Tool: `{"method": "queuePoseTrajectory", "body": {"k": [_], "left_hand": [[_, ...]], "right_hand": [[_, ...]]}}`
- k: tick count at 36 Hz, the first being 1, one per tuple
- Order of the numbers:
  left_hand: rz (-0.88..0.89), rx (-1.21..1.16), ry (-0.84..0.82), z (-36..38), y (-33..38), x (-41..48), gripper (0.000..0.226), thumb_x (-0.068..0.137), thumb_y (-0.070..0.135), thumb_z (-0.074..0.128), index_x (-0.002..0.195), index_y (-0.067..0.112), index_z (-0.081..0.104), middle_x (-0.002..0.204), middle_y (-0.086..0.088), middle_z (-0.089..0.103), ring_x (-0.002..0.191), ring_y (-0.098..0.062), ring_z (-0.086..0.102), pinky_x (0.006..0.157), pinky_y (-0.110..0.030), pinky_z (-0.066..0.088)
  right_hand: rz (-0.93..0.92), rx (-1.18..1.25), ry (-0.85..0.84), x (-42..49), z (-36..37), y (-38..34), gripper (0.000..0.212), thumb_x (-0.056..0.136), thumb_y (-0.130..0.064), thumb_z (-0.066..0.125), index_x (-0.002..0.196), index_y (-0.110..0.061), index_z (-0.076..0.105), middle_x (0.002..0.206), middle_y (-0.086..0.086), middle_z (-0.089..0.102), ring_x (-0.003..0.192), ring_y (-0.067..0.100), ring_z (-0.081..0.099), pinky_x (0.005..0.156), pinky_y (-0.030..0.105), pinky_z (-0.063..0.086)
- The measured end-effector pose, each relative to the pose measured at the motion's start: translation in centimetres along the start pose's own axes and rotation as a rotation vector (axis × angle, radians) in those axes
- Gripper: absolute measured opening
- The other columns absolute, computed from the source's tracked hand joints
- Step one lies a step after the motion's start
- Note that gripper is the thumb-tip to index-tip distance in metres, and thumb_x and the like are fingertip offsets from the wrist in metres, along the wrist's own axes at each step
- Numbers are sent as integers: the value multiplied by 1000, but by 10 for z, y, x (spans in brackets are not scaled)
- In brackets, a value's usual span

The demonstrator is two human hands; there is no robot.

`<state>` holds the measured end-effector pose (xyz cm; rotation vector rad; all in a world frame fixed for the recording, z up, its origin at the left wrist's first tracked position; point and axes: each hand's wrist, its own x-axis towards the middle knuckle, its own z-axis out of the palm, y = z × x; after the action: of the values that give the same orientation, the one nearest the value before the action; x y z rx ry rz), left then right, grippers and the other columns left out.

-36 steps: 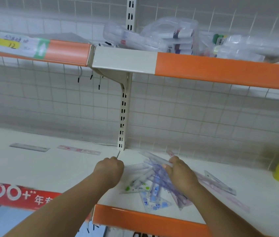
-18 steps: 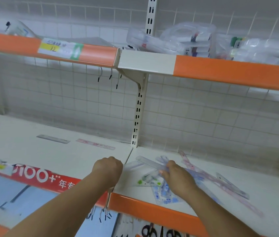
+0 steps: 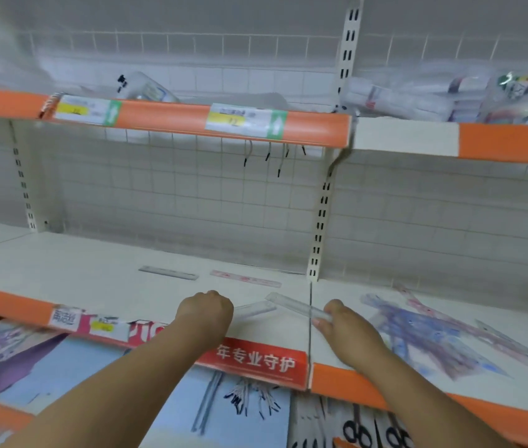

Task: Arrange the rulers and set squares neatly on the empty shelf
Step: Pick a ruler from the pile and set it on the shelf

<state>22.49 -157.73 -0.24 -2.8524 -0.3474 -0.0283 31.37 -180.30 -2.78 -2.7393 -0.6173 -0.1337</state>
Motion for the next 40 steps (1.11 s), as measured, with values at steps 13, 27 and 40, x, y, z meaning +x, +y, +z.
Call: {"method": "queuePoseTrajectory", "body": {"k": [13, 27, 40], "left_hand": [[-12, 10, -46, 31, -108, -22, 27, 97, 13, 45, 123, 9, 52, 120, -9, 52, 111, -26, 55, 82, -31, 43], [27, -57, -14, 55, -180, 28, 28, 101, 28, 44, 117, 8, 54, 120, -10, 52, 109, -26, 55, 82, -32, 44], [119, -75, -42, 80, -236, 72, 31, 100, 30, 44, 122, 11, 54, 121, -9, 52, 108, -26, 56, 87, -36, 47]], "right_hand": [[25, 24, -1, 4, 34, -99, 32, 98, -46, 39, 112, -18, 45, 83, -7, 52, 74, 14, 52, 54, 27, 34], [5, 68, -5, 69, 61, -147, 39, 98, -47, 40, 124, -19, 44, 99, -4, 58, 90, 16, 57, 77, 31, 47], [-31, 77, -57, 114, 77, -186, 37, 97, -48, 41, 125, -23, 41, 100, -8, 53, 94, 13, 53, 82, 30, 46]]}}
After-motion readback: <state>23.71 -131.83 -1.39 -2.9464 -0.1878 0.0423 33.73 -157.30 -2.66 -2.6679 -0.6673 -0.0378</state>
